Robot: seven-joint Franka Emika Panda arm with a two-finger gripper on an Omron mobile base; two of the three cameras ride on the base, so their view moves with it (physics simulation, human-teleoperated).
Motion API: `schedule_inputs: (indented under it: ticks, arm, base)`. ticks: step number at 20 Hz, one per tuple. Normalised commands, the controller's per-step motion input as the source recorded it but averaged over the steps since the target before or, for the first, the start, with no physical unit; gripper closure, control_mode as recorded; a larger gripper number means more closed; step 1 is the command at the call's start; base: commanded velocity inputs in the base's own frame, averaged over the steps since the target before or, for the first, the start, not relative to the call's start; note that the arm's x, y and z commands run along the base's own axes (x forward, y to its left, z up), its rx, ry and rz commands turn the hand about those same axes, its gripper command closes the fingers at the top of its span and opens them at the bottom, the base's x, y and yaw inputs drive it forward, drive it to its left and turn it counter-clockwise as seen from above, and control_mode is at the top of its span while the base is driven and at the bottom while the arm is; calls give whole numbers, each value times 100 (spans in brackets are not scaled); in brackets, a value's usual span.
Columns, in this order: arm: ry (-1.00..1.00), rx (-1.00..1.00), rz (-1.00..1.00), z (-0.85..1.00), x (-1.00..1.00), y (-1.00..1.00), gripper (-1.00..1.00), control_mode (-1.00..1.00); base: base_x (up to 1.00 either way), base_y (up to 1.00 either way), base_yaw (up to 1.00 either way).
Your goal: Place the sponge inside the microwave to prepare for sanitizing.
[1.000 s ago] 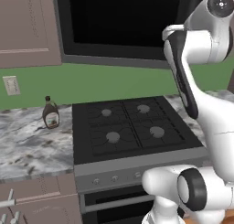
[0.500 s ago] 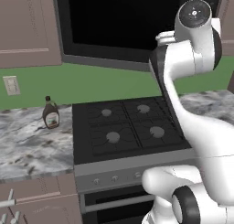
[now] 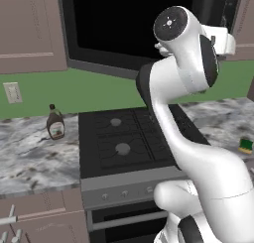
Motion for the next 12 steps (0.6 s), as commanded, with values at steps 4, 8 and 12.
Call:
schedule_inputs:
  ticks: [4,8,12]
  arm:
    - [-5,0,-19,-11,-83,29,100,-100]
    - [-3,0,-17,-18,-78,30,100,-100]
    - [0,0,-18,-27,-56,37,100,-100]
  base:
    - [0,0,0]
    - [0,0,0]
    - [0,0,0]
